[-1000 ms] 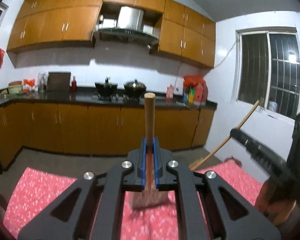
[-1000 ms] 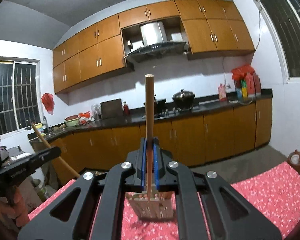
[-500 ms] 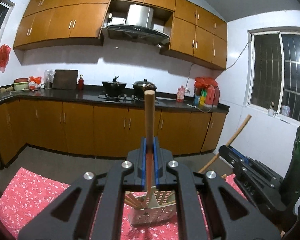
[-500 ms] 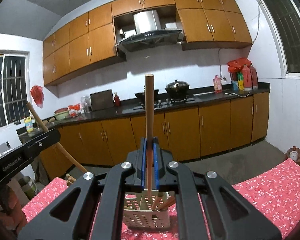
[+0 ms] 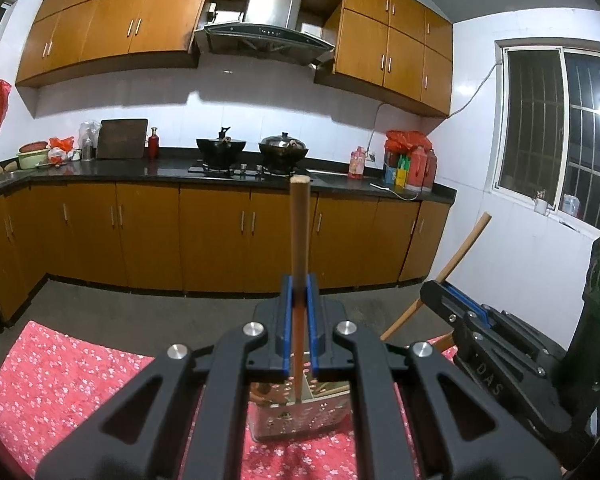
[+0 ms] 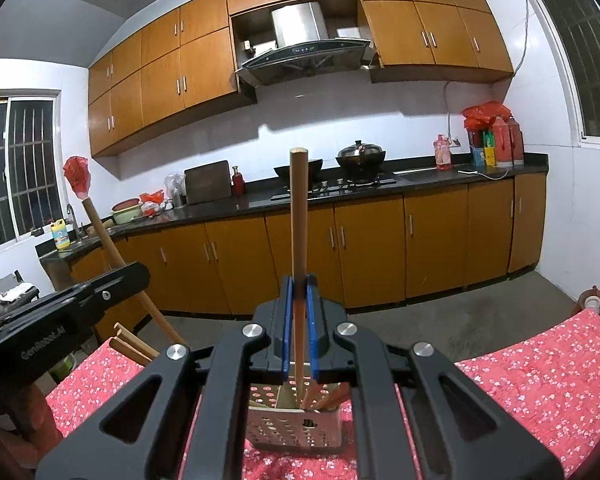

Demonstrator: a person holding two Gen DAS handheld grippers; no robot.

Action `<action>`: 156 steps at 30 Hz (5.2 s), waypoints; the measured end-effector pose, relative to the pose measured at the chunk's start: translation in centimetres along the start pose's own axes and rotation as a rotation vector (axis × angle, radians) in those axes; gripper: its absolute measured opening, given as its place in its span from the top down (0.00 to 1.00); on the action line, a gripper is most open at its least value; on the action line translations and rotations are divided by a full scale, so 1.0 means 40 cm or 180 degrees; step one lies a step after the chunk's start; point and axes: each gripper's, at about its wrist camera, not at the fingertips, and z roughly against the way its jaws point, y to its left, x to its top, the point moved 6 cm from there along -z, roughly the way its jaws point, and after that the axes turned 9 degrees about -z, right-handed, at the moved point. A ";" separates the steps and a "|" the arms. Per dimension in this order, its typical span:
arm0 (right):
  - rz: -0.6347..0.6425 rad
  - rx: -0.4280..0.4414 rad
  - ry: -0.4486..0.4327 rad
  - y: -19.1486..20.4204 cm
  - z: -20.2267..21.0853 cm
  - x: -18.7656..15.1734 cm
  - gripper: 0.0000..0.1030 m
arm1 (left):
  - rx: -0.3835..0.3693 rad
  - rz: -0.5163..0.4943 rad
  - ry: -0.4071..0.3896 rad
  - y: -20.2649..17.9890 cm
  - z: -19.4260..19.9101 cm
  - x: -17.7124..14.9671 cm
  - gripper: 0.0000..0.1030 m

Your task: Organize utensils

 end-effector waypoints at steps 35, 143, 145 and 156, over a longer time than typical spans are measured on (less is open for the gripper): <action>0.0254 -0.0313 -0.0273 0.003 0.405 -0.137 0.02 | 0.0792 -0.0418 -0.0363 0.022 0.490 -0.200 0.04; 0.0336 -0.0636 0.0317 -0.050 0.579 -0.554 0.02 | 0.0854 -0.0180 0.0343 -0.140 0.599 -0.680 0.04; 0.0335 -0.0637 0.0317 -0.050 0.578 -0.554 0.02 | 0.0848 -0.0179 0.0347 -0.136 0.597 -0.685 0.04; 0.0334 -0.0637 0.0318 -0.049 0.578 -0.554 0.02 | 0.0850 -0.0179 0.0349 -0.135 0.597 -0.684 0.04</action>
